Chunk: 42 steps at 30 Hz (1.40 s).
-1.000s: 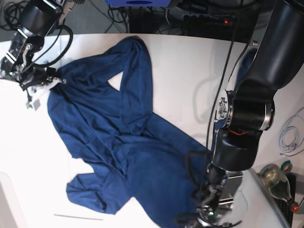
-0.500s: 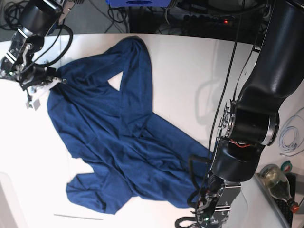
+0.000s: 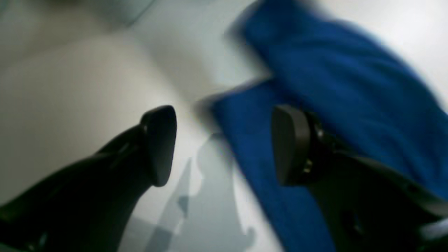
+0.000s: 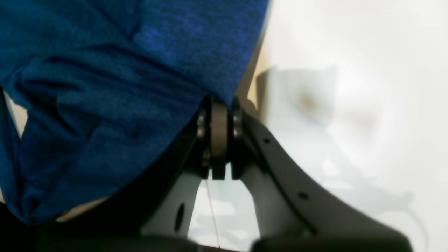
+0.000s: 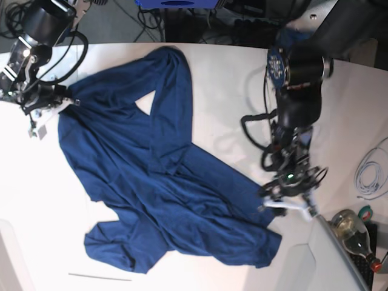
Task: Layout the t-shirt on the table in an organized manner, then fold the t-shirt properly
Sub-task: 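Pull the shirt hem with the left gripper away from the right gripper, then release the hem and grasp the shirt side edge with the left gripper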
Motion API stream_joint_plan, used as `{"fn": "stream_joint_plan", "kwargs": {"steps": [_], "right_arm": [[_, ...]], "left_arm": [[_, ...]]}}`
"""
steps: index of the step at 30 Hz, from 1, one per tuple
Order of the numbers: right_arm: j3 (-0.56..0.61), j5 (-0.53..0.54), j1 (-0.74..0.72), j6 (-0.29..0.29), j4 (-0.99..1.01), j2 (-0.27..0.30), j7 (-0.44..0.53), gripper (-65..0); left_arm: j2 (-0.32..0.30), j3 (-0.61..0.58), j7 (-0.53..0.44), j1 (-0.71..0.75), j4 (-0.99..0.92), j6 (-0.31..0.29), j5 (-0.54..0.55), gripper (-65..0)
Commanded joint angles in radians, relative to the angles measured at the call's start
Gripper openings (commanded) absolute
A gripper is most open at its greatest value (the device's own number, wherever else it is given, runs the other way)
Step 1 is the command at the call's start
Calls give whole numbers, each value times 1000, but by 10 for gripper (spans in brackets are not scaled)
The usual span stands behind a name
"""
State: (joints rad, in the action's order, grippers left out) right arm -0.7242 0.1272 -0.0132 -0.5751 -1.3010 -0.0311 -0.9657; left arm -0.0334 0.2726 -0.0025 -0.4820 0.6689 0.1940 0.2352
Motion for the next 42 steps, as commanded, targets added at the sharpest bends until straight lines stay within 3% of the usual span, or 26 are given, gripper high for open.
{"fn": "stream_joint_plan", "kwargs": {"steps": [1, 13, 20, 22, 25, 27, 29, 31, 33, 38, 42], "right_arm": [[1, 5, -14, -4, -13, 7, 6, -650], [1, 5, 6, -6, -15, 7, 0, -650], [5, 5, 45, -7, -107, 7, 6, -644], [67, 9, 78, -7, -216, 7, 6, -584], [130, 9, 109, -7, -332, 3, 6, -429], [142, 9, 114, -6, -384, -5, 4, -356], [163, 5, 126, -6, -434, -22, 8, -333], [176, 5, 140, -6, -493, -26, 8, -344], [176, 9, 149, -6, -547, -30, 8, -381], [177, 9, 154, -6, -585, -31, 1, -626], [176, 9, 157, -6, -585, -30, 3, -647]], "left_arm": [[11, 4, -21, -34, 28, -20, -7, -247], [-18, 3, -27, -139, -248, -20, -10, -247], [3, 4, -20, -146, -252, -20, -10, -253], [-7, 11, -23, -120, -248, -20, -3, -255], [-6, 3, -15, -76, -134, -21, -1, -288], [17, 1, -11, -48, -47, -37, -10, -378], [34, -36, 37, -45, 1, -84, -10, -517], [36, -123, 69, -60, 1, -129, -4, -650], [36, -210, 66, -77, -19, -136, -3, -650], [40, -329, -20, -179, -280, -136, -1, -650], [63, -350, -144, -251, -512, -133, -1, -650]]}}
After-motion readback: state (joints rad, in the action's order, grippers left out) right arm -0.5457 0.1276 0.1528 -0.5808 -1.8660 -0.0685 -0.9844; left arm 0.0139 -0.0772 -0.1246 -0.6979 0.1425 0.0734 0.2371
